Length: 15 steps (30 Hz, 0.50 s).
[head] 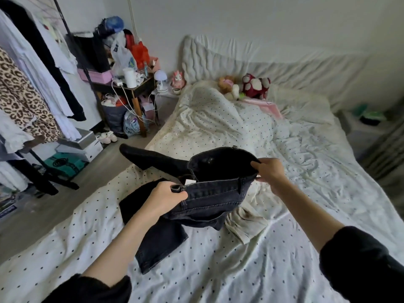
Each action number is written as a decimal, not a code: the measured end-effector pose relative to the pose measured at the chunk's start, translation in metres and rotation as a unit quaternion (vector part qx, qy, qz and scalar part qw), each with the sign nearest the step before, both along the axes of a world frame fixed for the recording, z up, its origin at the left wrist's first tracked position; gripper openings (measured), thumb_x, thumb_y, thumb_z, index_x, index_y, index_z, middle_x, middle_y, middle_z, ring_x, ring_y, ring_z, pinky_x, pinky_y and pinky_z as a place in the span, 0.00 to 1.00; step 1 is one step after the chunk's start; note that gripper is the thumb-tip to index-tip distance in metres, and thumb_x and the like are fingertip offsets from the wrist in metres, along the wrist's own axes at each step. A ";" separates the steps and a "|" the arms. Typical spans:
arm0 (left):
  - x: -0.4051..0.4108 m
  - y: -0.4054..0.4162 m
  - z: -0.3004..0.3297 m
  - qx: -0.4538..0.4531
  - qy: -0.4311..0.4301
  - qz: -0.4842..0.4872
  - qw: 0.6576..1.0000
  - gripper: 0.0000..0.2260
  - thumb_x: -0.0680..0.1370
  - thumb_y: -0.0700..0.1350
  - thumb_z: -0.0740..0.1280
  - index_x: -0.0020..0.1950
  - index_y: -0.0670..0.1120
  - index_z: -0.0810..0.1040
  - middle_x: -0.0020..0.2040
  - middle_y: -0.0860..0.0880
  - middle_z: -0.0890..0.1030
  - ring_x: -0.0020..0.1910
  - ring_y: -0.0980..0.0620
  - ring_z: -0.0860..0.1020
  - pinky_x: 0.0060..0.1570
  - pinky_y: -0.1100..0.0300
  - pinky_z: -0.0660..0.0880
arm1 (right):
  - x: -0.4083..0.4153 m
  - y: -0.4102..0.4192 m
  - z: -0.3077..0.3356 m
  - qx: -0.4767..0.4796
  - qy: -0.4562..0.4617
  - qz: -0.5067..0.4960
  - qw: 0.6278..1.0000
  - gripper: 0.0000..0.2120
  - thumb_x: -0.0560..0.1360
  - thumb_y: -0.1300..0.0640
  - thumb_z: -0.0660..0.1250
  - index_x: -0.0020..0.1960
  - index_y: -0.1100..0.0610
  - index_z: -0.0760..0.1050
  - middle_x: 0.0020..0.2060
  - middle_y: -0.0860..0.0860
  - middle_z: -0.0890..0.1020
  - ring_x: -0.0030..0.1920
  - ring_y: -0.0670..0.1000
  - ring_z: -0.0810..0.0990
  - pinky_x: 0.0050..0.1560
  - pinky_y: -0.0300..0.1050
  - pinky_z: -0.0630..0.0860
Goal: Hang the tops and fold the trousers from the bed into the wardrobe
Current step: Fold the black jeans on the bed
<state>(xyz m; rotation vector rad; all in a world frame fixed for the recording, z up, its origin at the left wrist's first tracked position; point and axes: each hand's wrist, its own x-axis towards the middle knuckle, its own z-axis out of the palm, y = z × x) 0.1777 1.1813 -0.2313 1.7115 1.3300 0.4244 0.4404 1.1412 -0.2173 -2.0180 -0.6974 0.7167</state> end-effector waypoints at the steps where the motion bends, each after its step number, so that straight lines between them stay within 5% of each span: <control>1: 0.013 -0.013 0.001 -0.003 0.017 -0.007 1.000 0.14 0.74 0.42 0.66 0.31 0.48 0.66 0.28 0.54 0.67 0.29 0.55 0.65 0.30 0.62 0.59 | 0.014 -0.016 0.002 0.005 0.008 -0.016 1.000 0.09 0.76 0.64 0.65 0.52 0.69 0.79 0.47 0.66 0.81 0.42 0.59 0.79 0.51 0.55 0.79; 4: 0.061 -0.060 0.003 0.033 0.041 -0.078 0.996 0.16 0.74 0.40 0.64 0.30 0.46 0.61 0.26 0.50 0.63 0.27 0.54 0.61 0.26 0.63 0.56 | 0.065 -0.068 0.000 0.018 0.068 -0.084 0.994 0.05 0.76 0.66 0.63 0.47 0.64 0.77 0.42 0.60 0.79 0.42 0.57 0.79 0.40 0.49 0.81; 8: 0.151 -0.140 0.007 0.081 0.039 -0.193 0.977 0.09 0.75 0.39 0.63 0.38 0.51 0.76 0.35 0.49 0.78 0.32 0.54 0.73 0.32 0.63 0.67 | 0.155 -0.168 -0.017 0.025 0.175 -0.170 0.969 0.04 0.76 0.69 0.60 0.43 0.68 0.73 0.33 0.60 0.78 0.30 0.55 0.79 0.22 0.41 0.77; 11: 0.220 -0.198 -0.001 0.094 0.064 -0.270 0.956 0.10 0.76 0.39 0.63 0.52 0.50 0.81 0.39 0.54 0.78 0.39 0.62 0.74 0.37 0.70 0.70 | 0.227 -0.242 -0.027 0.033 0.199 -0.196 0.959 0.07 0.77 0.68 0.58 0.42 0.68 0.73 0.23 0.56 0.80 0.22 0.51 0.80 0.22 0.39 0.76; 15: 0.301 -0.272 -0.049 0.087 0.183 -0.374 0.905 0.13 0.77 0.41 0.61 0.60 0.48 0.79 0.52 0.47 0.80 0.57 0.49 0.71 0.52 0.61 0.70 | 0.295 -0.320 -0.046 -0.006 0.194 -0.178 0.965 0.09 0.78 0.65 0.59 0.44 0.66 0.76 0.25 0.53 0.82 0.24 0.49 0.80 0.28 0.40 0.79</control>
